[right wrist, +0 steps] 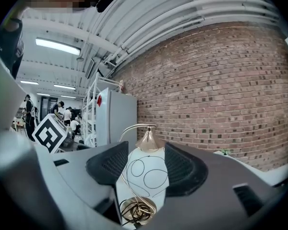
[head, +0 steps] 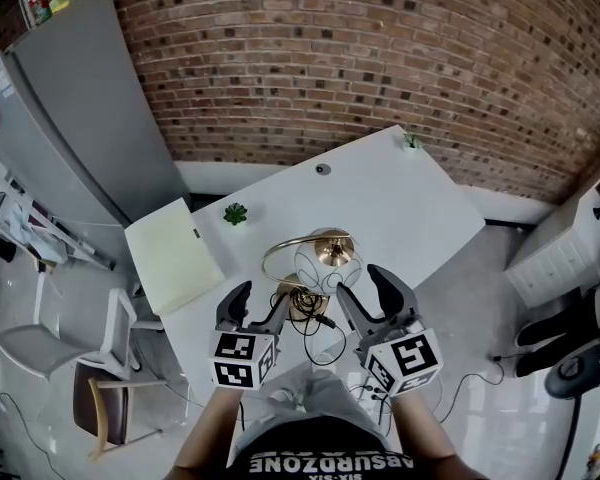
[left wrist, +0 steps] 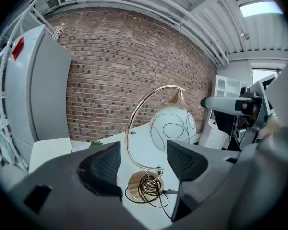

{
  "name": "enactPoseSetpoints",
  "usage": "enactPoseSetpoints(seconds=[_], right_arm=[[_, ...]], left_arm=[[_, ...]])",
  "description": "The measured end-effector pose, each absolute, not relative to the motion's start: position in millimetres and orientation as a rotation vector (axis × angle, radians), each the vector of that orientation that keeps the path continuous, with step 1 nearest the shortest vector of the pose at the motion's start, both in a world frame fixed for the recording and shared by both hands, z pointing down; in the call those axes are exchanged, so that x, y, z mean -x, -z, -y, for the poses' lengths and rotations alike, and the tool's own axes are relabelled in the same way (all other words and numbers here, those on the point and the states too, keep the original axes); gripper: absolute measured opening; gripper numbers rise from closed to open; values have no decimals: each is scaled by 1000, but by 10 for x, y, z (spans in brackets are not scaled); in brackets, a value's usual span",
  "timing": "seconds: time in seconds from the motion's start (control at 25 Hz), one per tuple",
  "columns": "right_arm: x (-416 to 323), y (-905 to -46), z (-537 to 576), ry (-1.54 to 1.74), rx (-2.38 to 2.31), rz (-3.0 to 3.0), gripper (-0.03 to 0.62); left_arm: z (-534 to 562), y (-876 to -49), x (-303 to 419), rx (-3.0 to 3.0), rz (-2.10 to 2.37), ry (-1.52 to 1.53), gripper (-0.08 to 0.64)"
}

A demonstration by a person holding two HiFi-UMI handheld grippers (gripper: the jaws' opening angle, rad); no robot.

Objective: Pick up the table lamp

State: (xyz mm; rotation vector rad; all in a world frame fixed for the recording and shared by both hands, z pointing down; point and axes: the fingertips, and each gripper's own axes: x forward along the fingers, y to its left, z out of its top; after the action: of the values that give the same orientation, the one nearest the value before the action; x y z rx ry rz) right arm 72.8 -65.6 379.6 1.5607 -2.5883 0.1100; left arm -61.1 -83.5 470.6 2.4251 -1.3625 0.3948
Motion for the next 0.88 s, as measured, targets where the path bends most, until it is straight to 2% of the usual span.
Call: enactPoseSetpoints(seconds=[0.88], right_arm=[[-588, -3704, 1215, -68, -1386, 2686, 218]], left_arm=[[1216, -5266, 606, -2241, 1353, -388, 281]])
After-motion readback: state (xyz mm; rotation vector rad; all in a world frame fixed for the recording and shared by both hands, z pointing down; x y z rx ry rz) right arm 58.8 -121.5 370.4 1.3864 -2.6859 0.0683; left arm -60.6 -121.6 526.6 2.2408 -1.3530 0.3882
